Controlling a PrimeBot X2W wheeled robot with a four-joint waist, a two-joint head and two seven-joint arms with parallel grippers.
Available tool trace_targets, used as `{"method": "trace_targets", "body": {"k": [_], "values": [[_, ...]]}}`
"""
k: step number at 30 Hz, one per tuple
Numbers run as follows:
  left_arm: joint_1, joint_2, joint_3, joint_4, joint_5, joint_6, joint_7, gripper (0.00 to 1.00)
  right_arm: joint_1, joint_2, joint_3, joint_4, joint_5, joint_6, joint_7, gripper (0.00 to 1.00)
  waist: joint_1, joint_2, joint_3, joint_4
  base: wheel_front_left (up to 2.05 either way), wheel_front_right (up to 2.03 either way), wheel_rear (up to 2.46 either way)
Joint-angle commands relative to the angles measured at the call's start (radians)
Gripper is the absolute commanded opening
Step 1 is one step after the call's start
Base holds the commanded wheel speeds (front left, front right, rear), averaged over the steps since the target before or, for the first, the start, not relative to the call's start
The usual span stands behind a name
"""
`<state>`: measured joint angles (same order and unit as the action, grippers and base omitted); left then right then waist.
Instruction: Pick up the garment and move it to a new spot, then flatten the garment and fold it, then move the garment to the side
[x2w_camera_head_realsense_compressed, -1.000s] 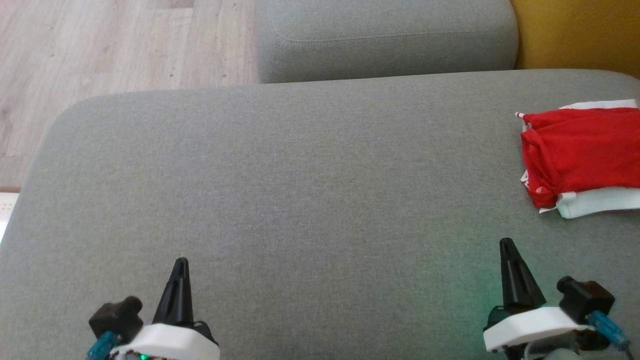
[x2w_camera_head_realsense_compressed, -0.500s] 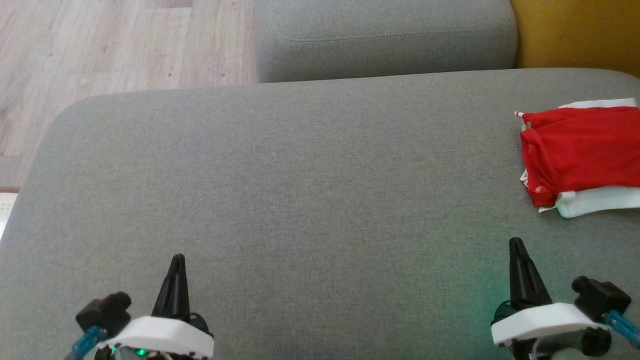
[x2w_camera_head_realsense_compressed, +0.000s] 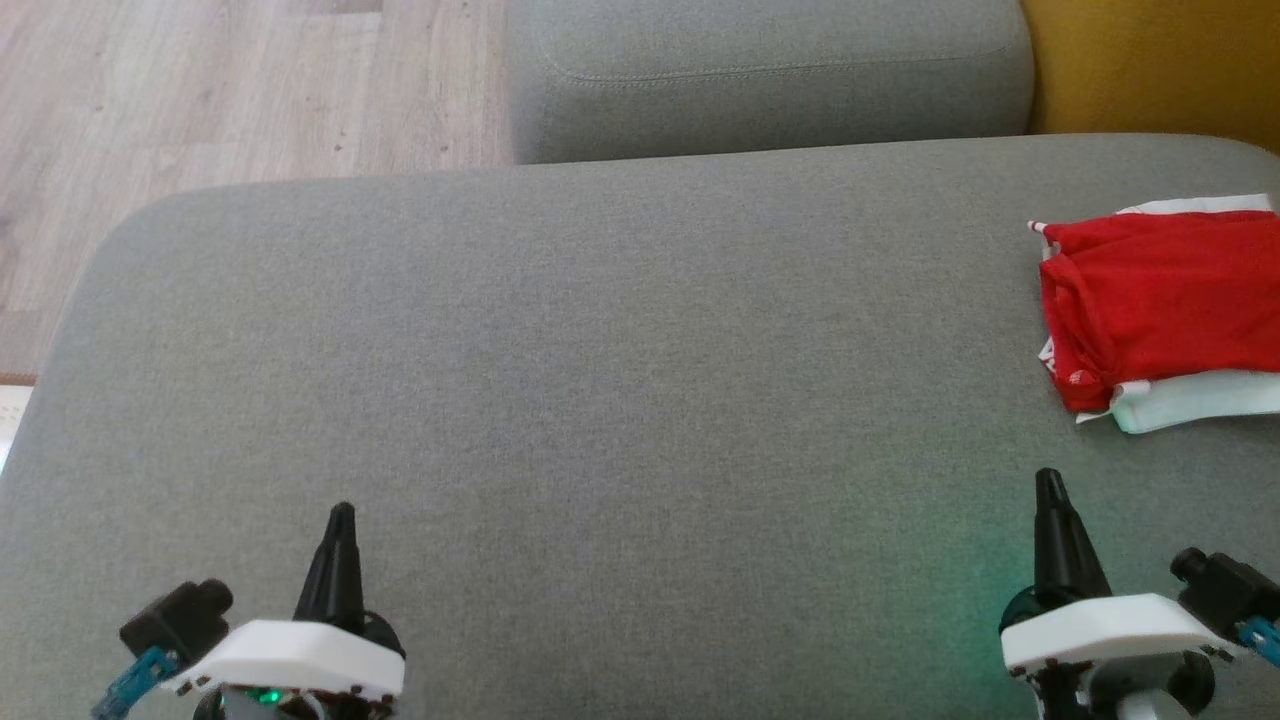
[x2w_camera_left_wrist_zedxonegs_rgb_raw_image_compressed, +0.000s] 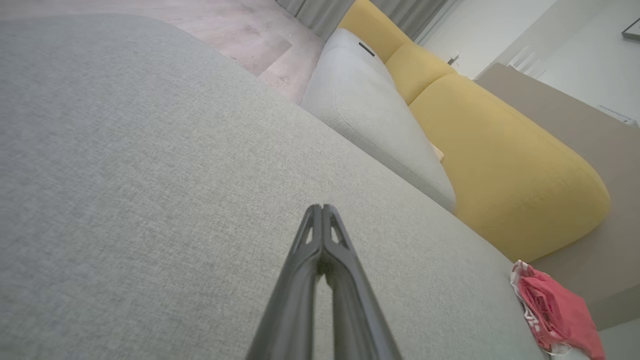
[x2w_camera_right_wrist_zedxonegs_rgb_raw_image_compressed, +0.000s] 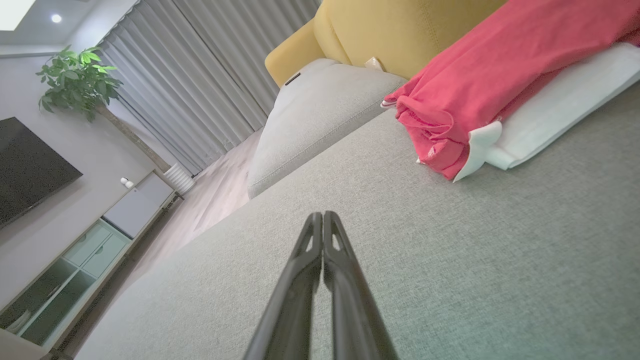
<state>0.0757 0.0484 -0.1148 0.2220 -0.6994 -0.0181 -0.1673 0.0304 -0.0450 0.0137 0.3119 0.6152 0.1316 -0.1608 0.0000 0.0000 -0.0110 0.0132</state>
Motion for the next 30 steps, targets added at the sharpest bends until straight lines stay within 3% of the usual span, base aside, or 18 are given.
{"method": "trace_targets", "body": {"k": [1, 30], "values": [[-0.052, 0.011, 0.023, -0.03, -0.028, -0.008, 0.007, 0.0, -0.055, -0.011, -0.004, -0.038, 0.033, 0.0, 0.008, 0.0, 0.0, 0.0, 0.0, 0.0, 0.0, 0.0, 0.0], [-0.094, 0.015, 0.08, -0.014, -0.325, -0.042, 0.088, 0.0, -0.082, -0.015, -0.036, -0.048, 0.355, 0.0, 0.089, 0.0, 0.0, 0.0, 0.005, -0.004, 0.0, 0.0, 0.0]]}}
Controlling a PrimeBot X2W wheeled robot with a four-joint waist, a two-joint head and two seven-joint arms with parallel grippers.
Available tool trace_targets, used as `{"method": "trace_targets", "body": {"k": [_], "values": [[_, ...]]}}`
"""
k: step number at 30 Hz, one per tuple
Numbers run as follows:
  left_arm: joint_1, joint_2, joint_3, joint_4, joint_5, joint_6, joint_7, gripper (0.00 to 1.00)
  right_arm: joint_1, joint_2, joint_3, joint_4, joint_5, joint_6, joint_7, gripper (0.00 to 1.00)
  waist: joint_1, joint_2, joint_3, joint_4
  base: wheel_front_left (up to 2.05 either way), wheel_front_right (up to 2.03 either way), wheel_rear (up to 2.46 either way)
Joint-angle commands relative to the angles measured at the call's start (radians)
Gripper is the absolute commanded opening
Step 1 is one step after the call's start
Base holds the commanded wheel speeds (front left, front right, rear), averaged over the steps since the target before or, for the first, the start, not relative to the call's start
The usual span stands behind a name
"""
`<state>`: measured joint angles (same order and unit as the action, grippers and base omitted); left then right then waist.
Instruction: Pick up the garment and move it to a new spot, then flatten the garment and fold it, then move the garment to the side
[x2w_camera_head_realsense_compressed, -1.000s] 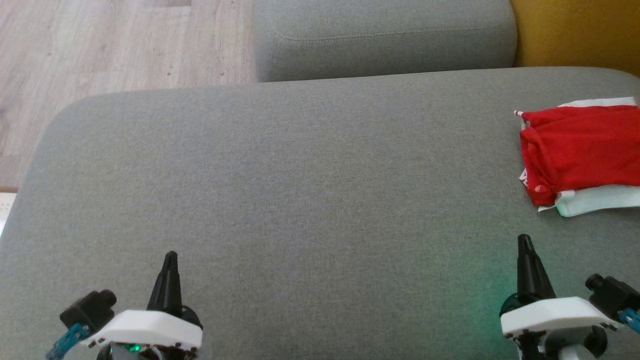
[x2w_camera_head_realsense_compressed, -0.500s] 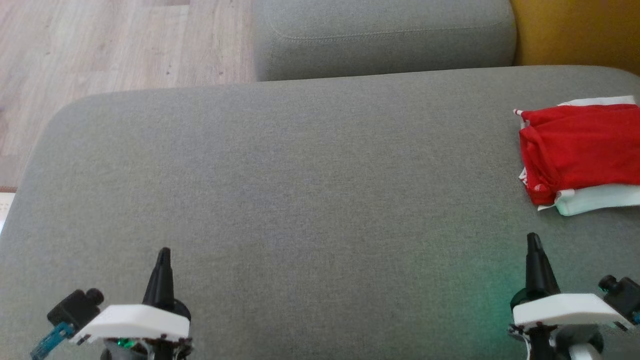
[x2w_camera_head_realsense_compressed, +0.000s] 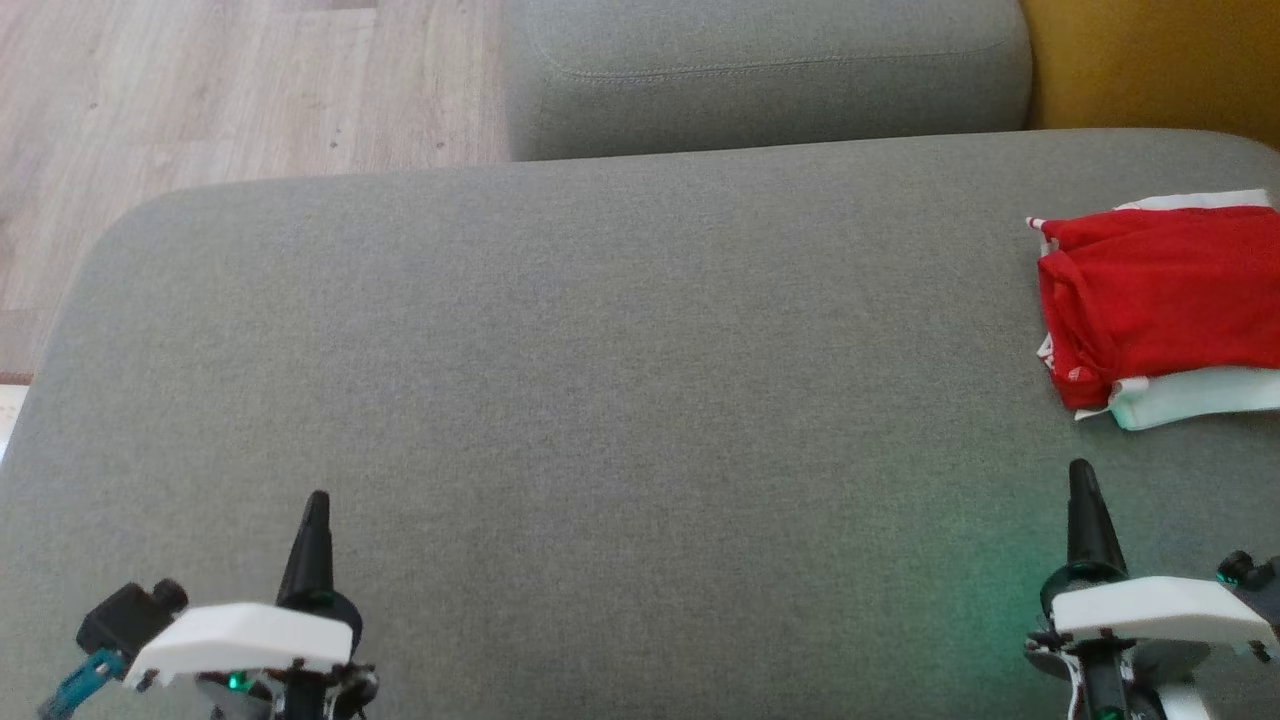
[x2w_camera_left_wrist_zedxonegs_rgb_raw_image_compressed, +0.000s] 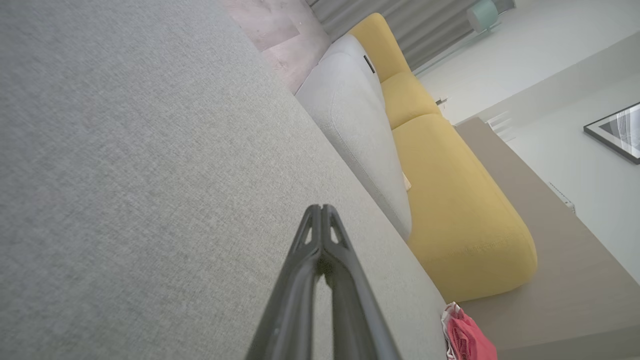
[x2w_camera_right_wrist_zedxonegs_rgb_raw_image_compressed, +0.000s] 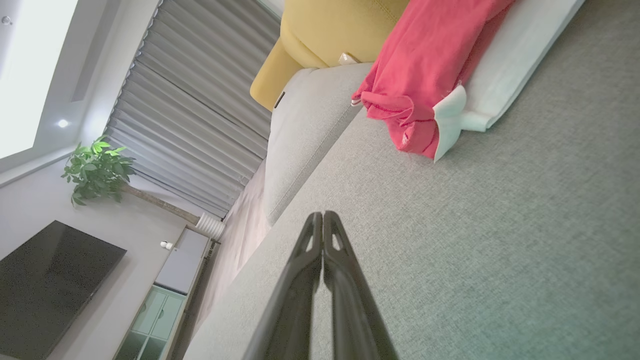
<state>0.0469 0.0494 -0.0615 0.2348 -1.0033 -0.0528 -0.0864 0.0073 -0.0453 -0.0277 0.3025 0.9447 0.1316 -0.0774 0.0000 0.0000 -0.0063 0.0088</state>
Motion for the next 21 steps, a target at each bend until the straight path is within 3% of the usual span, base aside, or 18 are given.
{"method": "trace_targets", "body": {"k": [1, 21], "values": [[-0.067, 0.014, 0.029, -0.026, -0.031, -0.009, 0.01, 0.0, -0.059, -0.015, 0.004, -0.039, 0.036, 0.0, 0.008, 0.0, 0.0, 0.0, 0.0, 0.0, 0.0, 0.0, 0.0], [-0.095, 0.015, 0.069, -0.014, -0.223, -0.031, 0.066, 0.0, -0.077, -0.016, -0.019, -0.045, 0.245, -0.001, 0.063, 0.0, 0.0, 0.0, 0.003, -0.003, 0.0, 0.0, 0.0]]}}
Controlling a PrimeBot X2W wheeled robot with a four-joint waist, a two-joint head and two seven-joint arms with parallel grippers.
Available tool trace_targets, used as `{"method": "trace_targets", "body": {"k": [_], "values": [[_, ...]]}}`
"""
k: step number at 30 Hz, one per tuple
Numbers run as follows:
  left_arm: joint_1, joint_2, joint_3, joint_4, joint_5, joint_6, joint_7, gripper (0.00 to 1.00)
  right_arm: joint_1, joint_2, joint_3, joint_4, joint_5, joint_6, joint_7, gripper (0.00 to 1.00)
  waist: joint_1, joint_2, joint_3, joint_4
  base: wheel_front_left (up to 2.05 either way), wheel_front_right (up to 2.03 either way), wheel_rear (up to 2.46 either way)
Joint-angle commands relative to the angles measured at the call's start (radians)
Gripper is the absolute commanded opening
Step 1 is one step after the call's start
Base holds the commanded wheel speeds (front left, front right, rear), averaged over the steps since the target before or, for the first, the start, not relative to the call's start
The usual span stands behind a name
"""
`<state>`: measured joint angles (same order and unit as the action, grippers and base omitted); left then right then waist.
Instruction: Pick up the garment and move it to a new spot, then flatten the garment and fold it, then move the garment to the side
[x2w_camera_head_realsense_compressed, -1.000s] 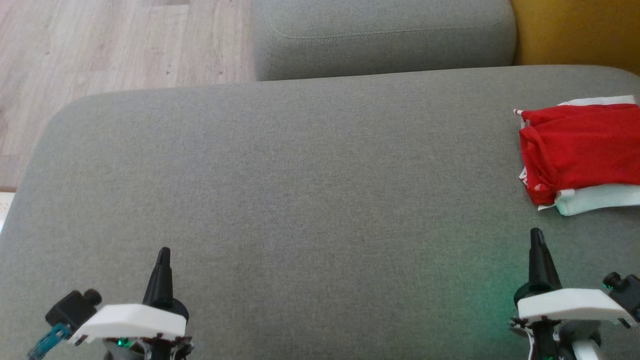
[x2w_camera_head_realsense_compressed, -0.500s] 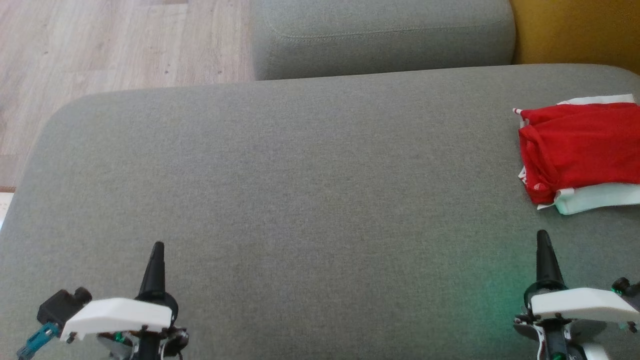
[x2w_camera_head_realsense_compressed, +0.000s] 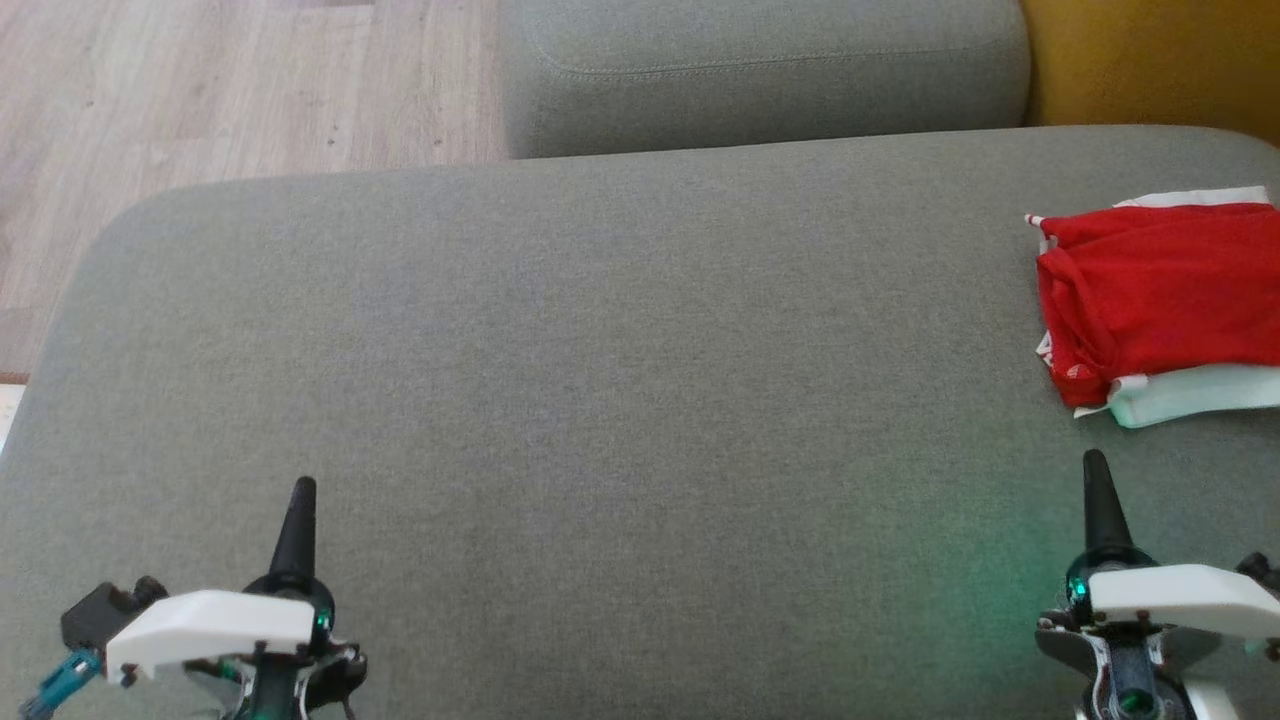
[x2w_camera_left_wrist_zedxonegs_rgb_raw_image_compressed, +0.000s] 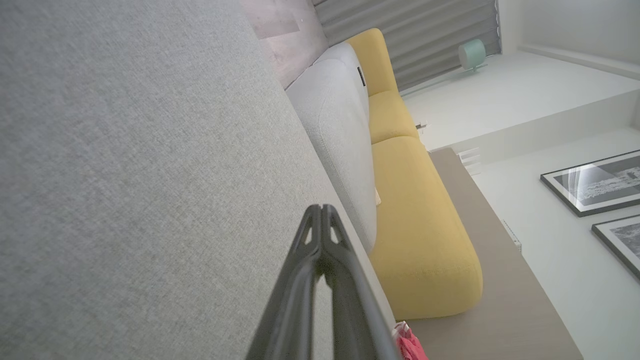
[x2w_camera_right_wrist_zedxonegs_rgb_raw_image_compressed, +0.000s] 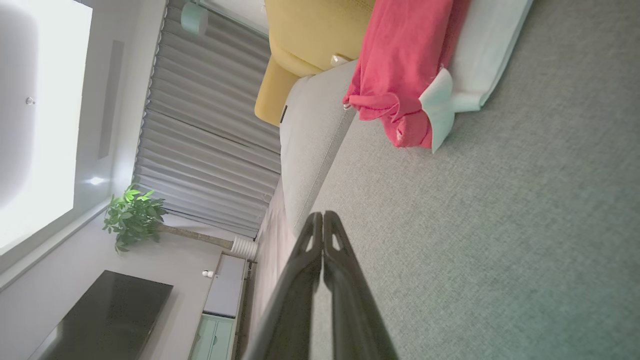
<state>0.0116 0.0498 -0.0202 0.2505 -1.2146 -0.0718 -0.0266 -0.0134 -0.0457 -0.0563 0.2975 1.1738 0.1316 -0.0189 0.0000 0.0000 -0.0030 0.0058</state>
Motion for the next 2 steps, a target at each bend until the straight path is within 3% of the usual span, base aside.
{"method": "trace_targets", "body": {"k": [1, 2], "values": [[-0.061, 0.015, 0.03, -0.029, -0.022, -0.013, 0.009, 0.0, -0.057, -0.016, 0.008, -0.041, 0.027, -0.001, 0.007, 0.0, 0.0, 0.0, 0.0, 0.0, 0.0, 0.0, 0.0], [-0.062, 0.015, 0.032, -0.029, -0.032, -0.014, 0.012, 0.0, -0.058, -0.016, 0.007, -0.041, 0.038, -0.001, 0.01, 0.0, 0.0, 0.0, 0.0, 0.0, 0.0, 0.0, 0.0]]}}
